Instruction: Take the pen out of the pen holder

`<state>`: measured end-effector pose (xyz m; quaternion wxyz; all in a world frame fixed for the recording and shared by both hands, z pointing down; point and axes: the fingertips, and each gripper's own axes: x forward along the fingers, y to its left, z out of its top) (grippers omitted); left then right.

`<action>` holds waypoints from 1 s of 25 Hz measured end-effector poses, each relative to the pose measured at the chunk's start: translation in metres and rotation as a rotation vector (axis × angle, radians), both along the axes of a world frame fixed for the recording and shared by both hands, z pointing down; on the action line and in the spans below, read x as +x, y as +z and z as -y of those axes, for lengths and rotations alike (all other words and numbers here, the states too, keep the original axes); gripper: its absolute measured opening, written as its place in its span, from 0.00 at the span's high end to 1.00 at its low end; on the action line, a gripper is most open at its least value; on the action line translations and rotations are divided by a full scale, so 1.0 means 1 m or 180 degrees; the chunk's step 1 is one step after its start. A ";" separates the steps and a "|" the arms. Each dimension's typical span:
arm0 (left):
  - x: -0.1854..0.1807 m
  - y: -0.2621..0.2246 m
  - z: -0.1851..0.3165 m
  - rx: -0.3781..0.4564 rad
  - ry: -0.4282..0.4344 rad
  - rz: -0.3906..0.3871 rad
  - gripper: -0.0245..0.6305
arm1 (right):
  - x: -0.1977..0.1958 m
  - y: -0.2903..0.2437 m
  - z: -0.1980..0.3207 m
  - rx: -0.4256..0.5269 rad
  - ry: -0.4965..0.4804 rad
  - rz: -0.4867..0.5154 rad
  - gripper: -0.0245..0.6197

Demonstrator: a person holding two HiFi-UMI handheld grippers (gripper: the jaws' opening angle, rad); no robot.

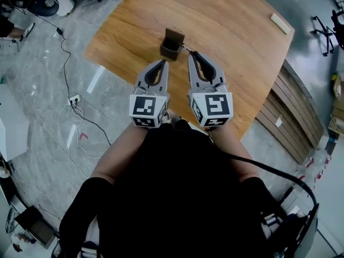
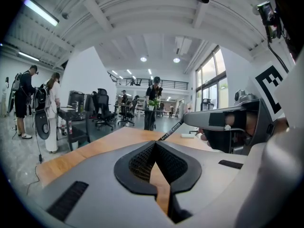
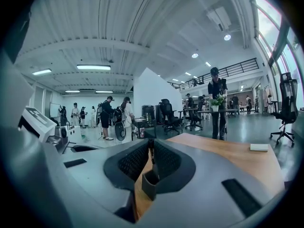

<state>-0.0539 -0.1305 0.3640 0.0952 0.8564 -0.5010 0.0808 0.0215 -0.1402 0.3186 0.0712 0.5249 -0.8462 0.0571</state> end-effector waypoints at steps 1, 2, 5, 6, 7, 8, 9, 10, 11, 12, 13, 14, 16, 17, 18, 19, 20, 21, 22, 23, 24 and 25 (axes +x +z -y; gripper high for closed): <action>0.001 0.000 0.000 0.0000 0.0000 0.0002 0.96 | 0.001 0.000 0.000 -0.0002 -0.0004 -0.0006 0.94; 0.001 0.001 0.001 -0.0003 -0.0002 0.0005 0.96 | 0.001 0.001 0.001 -0.0008 -0.0009 -0.0010 0.94; 0.003 0.005 0.004 -0.0038 -0.0012 0.0009 0.96 | 0.002 0.006 0.006 -0.0044 -0.0021 -0.0011 0.94; 0.002 0.007 0.005 -0.0057 -0.0016 0.0013 0.96 | 0.002 0.008 0.008 -0.0060 -0.0028 -0.0010 0.94; 0.002 0.010 0.006 -0.0077 -0.0021 0.0019 0.96 | 0.001 0.011 0.010 -0.0079 -0.0038 -0.0008 0.94; 0.001 0.014 0.007 -0.0098 -0.0029 0.0026 0.96 | -0.001 0.015 0.012 -0.0101 -0.0050 -0.0007 0.94; -0.001 0.018 0.010 -0.0122 -0.0039 0.0031 0.96 | -0.002 0.019 0.016 -0.0124 -0.0063 -0.0005 0.94; -0.003 0.023 0.013 -0.0147 -0.0054 0.0032 0.96 | -0.003 0.024 0.020 -0.0149 -0.0075 -0.0005 0.94; -0.004 0.027 0.016 -0.0176 -0.0070 0.0032 0.96 | -0.004 0.029 0.023 -0.0176 -0.0087 -0.0003 0.94; -0.006 0.032 0.019 -0.0206 -0.0086 0.0033 0.96 | -0.005 0.034 0.027 -0.0207 -0.0098 -0.0002 0.94; -0.007 0.036 0.022 -0.0234 -0.0099 0.0036 0.96 | -0.006 0.040 0.031 -0.0240 -0.0108 -0.0002 0.94; -0.008 0.040 0.026 -0.0253 -0.0108 0.0037 0.96 | -0.007 0.046 0.035 -0.0275 -0.0114 -0.0004 0.94; -0.010 0.049 0.034 -0.0289 -0.0123 0.0030 0.96 | -0.008 0.059 0.046 -0.0346 -0.0123 -0.0007 0.94; -0.011 0.054 0.038 -0.0313 -0.0129 0.0026 0.96 | -0.010 0.066 0.051 -0.0380 -0.0128 -0.0009 0.94; -0.012 0.059 0.042 -0.0340 -0.0136 0.0025 0.96 | -0.011 0.073 0.056 -0.0414 -0.0136 -0.0014 0.94; -0.012 0.064 0.045 -0.0371 -0.0140 0.0025 0.96 | -0.013 0.080 0.061 -0.0449 -0.0145 -0.0023 0.94; -0.013 0.070 0.048 -0.0403 -0.0142 0.0026 0.96 | -0.014 0.088 0.065 -0.0488 -0.0155 -0.0032 0.94; -0.013 0.076 0.052 -0.0435 -0.0143 0.0027 0.96 | -0.016 0.096 0.069 -0.0528 -0.0164 -0.0038 0.94; -0.014 0.082 0.055 -0.0464 -0.0146 0.0028 0.96 | -0.017 0.104 0.073 -0.0569 -0.0172 -0.0044 0.94; -0.015 0.087 0.059 -0.0491 -0.0152 0.0028 0.96 | -0.018 0.113 0.077 -0.0613 -0.0180 -0.0048 0.94; -0.015 0.092 0.062 -0.0517 -0.0160 0.0026 0.96 | -0.019 0.121 0.079 -0.0657 -0.0188 -0.0052 0.94; -0.016 0.097 0.064 -0.0542 -0.0170 0.0025 0.96 | -0.021 0.130 0.081 -0.0700 -0.0197 -0.0057 0.94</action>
